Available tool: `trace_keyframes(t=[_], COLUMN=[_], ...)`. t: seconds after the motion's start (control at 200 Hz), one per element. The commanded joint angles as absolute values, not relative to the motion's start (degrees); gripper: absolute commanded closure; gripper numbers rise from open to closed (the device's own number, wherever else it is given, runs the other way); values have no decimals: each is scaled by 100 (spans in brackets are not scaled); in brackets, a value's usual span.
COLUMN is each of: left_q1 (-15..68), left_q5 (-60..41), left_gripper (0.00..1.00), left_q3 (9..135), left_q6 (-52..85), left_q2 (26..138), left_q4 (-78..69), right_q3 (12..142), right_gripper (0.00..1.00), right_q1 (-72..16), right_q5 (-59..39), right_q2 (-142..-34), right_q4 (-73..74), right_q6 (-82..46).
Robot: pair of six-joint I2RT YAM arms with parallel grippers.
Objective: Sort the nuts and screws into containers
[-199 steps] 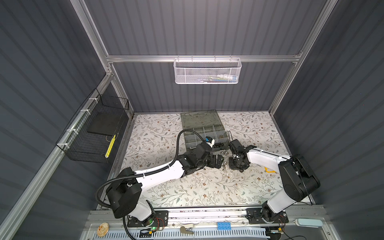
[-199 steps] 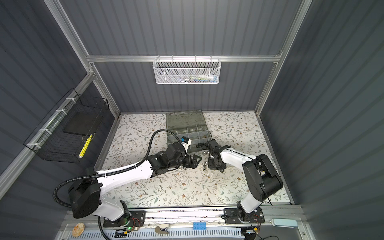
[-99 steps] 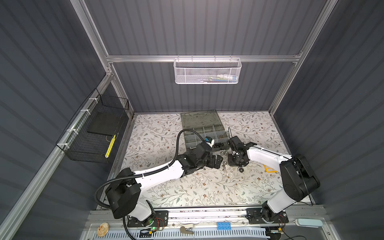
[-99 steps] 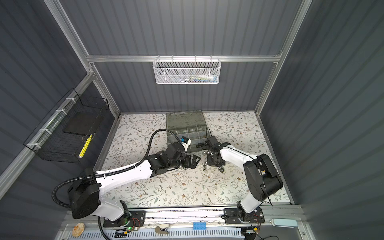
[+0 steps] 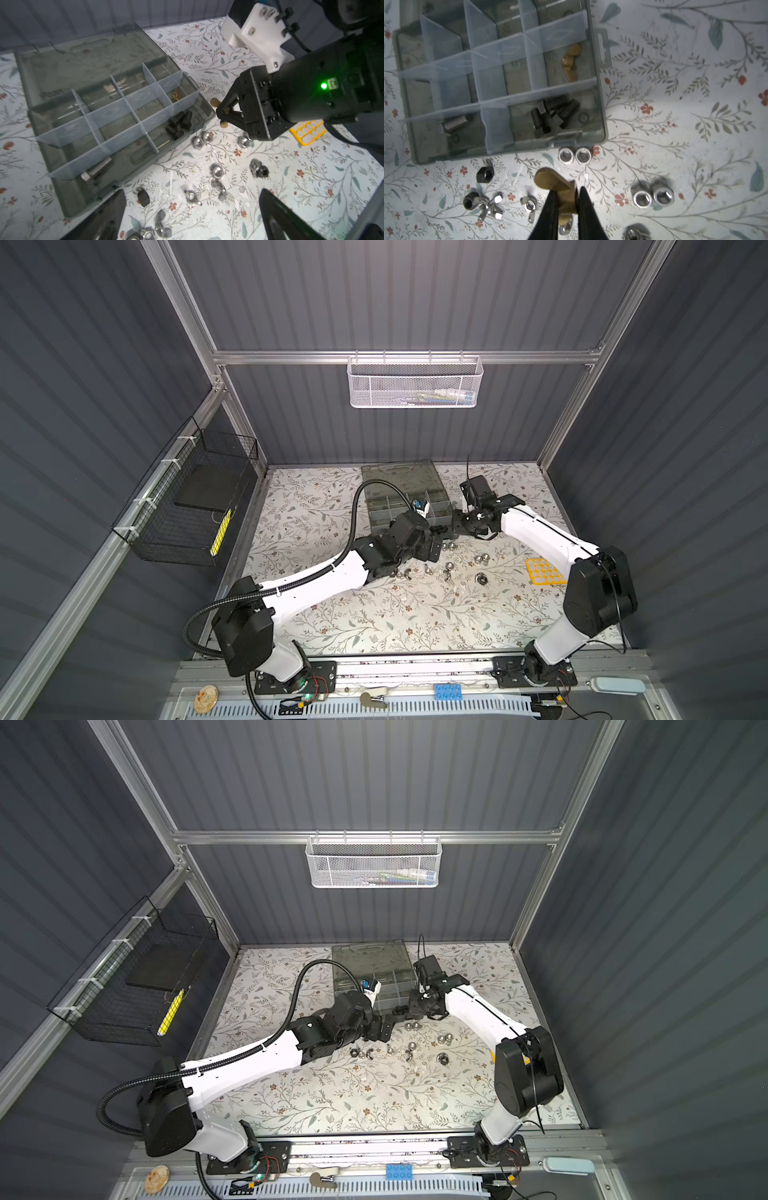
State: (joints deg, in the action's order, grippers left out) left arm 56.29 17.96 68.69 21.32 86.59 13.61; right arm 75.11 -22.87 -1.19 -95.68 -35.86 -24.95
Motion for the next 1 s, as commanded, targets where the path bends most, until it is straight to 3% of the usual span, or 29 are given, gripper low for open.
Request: trace_keyframes(t=[0.0, 0.245, 0.866, 0.996], left_q1=[5585, 5427, 4474, 4447], left_q5=[2419, 2828, 724, 448], left_gripper=[0, 0, 0, 0], left_q3=[7149, 7596, 7423, 7370], left_q6=[1818, 1574, 1916, 1967], left_q2=[8805, 9150, 9428, 9470], left_q4=[1660, 1958, 1947, 1851], right_q3=[7932, 8785, 9940, 9993], right_gripper=[90, 89, 86, 81], right_q1=[-2178, -1927, -1749, -1738], right_q5=[-348, -643, -1242, -1265], right_q2=[-9908, -10635, -12204, -12373], right_q4=[-3718, -3724, -3651, -3605], right_q6=[-2388, -2359, -2375, -2399])
